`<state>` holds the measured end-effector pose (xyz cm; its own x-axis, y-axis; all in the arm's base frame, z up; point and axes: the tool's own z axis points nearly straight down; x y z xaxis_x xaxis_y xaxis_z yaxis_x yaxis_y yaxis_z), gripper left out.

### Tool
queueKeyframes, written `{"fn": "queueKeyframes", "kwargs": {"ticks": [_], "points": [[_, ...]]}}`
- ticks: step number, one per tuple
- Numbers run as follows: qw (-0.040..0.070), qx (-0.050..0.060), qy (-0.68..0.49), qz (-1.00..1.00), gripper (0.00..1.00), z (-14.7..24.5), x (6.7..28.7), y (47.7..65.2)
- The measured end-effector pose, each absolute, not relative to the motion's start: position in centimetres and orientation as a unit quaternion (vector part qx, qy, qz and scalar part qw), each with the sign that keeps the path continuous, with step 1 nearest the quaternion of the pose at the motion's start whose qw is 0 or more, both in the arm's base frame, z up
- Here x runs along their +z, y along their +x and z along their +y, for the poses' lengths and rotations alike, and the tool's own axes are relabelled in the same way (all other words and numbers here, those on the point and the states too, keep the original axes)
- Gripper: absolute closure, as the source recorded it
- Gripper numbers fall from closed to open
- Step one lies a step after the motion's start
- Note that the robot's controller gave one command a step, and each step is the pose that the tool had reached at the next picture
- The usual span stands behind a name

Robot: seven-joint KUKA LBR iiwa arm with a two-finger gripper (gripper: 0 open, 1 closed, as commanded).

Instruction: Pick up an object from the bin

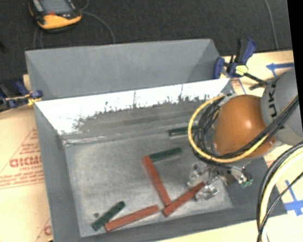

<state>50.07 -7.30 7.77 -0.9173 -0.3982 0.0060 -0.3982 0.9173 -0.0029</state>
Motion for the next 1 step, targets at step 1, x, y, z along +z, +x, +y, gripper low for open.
{"fn": "queueKeyframes", "kwargs": {"ticks": [1], "points": [[0.003,0.002,0.203,-0.979,1.0,-7.3,7.77,50.07]]}}
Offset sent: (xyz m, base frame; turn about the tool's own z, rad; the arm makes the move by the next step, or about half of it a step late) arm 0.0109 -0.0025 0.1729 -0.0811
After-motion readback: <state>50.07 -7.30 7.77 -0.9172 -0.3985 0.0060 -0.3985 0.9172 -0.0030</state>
